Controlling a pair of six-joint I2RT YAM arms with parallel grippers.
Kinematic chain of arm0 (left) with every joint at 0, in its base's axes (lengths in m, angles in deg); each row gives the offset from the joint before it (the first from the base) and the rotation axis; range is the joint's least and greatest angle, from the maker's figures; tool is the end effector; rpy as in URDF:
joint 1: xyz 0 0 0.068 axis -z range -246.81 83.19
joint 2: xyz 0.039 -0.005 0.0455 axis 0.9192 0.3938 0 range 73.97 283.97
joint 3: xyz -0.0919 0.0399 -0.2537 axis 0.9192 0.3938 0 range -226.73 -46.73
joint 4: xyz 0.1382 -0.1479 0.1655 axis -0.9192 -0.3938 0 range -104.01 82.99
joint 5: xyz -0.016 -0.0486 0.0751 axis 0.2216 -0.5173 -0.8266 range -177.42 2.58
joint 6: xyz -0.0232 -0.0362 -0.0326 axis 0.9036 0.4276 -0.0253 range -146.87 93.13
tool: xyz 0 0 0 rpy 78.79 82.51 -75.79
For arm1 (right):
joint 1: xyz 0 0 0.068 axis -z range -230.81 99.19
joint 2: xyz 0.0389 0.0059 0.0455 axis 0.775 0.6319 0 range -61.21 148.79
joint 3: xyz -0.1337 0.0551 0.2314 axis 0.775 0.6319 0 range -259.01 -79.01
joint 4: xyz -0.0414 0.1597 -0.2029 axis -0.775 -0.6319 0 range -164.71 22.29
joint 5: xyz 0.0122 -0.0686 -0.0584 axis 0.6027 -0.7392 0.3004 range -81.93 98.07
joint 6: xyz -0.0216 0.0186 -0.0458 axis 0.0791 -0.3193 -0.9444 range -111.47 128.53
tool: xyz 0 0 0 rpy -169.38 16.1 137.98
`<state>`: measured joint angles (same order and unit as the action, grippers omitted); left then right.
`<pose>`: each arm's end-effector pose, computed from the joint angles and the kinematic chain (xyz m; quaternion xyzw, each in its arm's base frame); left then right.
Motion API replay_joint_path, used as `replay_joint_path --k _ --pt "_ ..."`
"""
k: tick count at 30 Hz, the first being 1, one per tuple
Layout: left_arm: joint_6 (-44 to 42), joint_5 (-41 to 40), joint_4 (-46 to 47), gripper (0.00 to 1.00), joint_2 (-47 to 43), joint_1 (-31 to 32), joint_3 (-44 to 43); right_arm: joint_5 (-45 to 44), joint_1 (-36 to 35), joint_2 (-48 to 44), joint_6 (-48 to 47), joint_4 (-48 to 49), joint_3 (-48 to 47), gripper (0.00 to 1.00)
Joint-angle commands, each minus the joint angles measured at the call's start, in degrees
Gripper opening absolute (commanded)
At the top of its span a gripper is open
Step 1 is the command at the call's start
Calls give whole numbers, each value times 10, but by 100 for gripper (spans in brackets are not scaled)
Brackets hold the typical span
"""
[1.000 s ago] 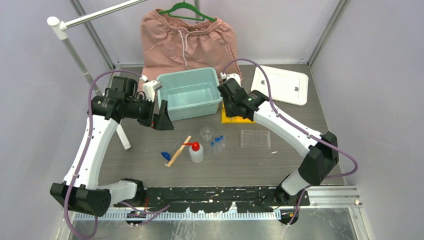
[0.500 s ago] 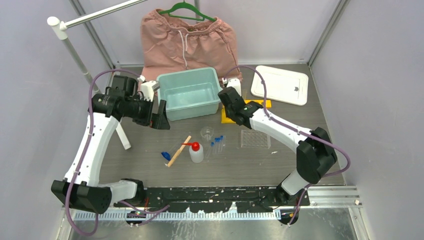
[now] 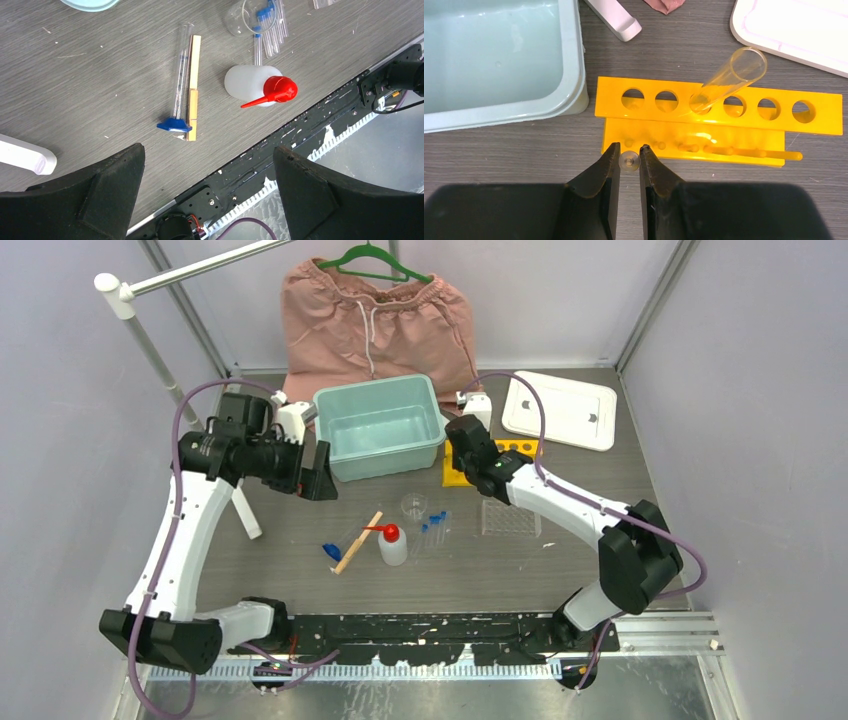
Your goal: Organize the chemistry lab equipment
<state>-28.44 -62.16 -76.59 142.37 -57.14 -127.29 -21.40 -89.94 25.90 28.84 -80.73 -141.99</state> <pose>0.2013 -0.0496 0.3797 0.1527 0.9261 -0.2287 0.2582 0.2736 0.2001 0.2684 -0.0299 0.8729 0.0155 0.4867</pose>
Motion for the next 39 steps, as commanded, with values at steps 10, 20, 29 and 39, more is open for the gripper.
replay_joint_path --k 10,20,29,39 --pt "-9 -1 6 100 -26 -2 -7 -8 1 3 8 32 -26 1" --pt "-5 9 18 100 -28 -3 6 -6 4 21 4 41 -22 1" --pt "-7 9 21 100 -31 -3 7 -1 8 37 2 49 -22 1" --pt "-9 6 21 100 -32 -3 10 3 10 56 4 65 -14 1"
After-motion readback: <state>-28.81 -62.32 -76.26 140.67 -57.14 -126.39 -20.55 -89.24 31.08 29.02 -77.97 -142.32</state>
